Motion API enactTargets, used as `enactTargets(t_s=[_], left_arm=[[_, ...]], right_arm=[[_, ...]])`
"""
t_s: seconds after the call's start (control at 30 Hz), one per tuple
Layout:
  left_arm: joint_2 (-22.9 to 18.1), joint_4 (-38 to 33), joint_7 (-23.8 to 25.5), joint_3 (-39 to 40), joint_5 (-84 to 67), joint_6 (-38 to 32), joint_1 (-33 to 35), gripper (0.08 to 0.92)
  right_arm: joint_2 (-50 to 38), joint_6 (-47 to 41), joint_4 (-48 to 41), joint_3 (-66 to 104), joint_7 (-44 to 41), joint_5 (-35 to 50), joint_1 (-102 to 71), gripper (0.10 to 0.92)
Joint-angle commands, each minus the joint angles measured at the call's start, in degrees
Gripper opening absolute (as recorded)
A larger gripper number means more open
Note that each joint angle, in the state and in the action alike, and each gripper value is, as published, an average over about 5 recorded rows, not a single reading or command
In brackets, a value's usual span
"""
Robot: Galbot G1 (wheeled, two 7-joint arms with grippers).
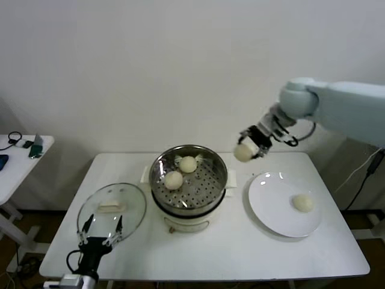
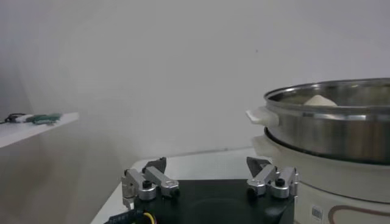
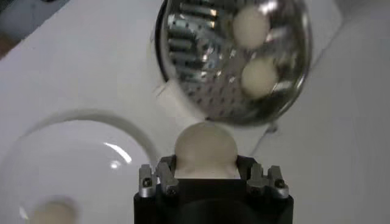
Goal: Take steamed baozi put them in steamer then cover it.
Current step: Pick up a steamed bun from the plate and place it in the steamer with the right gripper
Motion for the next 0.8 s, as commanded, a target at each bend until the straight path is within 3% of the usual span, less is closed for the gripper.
enactTargets(t_s=[0.03, 0.37, 0.8], left_arm=[[-0.11, -0.08, -0.04, -0.17, 0.03, -0.05, 0.07, 0.823], [0.01, 0.12, -0.13, -1.19, -0.98, -0.33, 0.24, 0.823], [-0.25, 0.54, -0.13, -1.20, -1.09, -0.21, -0.07, 0.823]], right_arm=[[12.01, 10.25, 9.12, 6.84, 0.05, -9.00, 0.76, 0.655], [18.03, 9.73, 2.24, 3.18, 3.84, -21.50, -16.07, 0.653], [19.60, 8.65, -5.17, 3.46, 6.27, -25.49, -23.90, 0.662]])
